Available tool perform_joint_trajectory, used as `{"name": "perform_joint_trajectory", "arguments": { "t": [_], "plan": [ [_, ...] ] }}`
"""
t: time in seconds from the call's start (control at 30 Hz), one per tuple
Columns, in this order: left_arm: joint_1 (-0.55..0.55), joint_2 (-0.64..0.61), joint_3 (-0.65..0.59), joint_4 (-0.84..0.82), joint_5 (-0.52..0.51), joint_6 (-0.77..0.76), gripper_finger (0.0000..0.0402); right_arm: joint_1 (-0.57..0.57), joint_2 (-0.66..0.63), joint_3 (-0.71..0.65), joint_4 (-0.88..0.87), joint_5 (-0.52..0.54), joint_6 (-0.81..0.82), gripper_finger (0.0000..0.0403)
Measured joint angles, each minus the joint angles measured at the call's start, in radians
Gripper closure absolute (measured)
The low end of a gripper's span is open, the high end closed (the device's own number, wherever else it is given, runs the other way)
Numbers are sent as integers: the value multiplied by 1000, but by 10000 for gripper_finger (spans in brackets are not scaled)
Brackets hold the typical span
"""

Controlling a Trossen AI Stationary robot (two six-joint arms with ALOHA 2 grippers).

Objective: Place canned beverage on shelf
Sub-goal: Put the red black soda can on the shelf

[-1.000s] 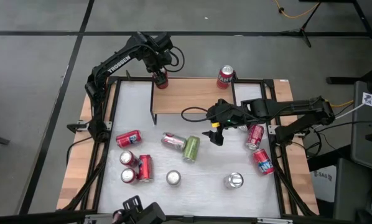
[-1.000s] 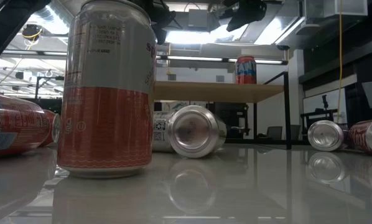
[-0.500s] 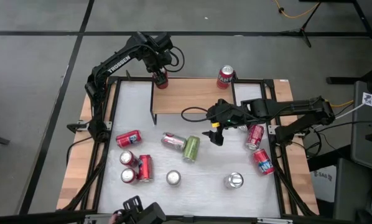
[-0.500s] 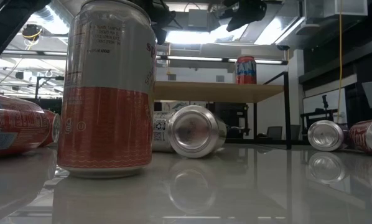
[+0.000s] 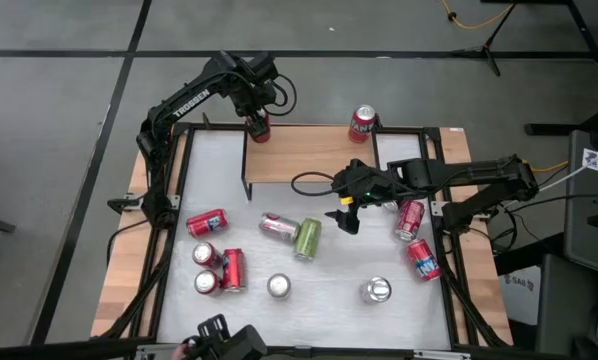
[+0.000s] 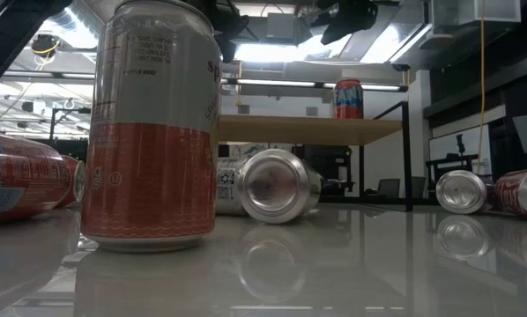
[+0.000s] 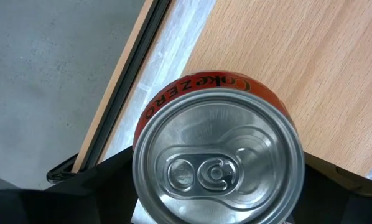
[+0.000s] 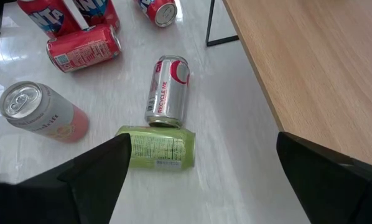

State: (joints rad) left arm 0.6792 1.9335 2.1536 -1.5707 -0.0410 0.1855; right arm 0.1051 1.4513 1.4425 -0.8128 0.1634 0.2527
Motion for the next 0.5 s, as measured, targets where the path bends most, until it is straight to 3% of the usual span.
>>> {"name": "perform_joint_trajectory", "arguments": {
  "t": [0.17,0.5],
  "plan": [
    [-1,-1,1,1,-44,1,81,0,0,0,0,0,0,13],
    [0,-1,1,1,-39,2,67,0,0,0,0,0,0,13]
  ]
}}
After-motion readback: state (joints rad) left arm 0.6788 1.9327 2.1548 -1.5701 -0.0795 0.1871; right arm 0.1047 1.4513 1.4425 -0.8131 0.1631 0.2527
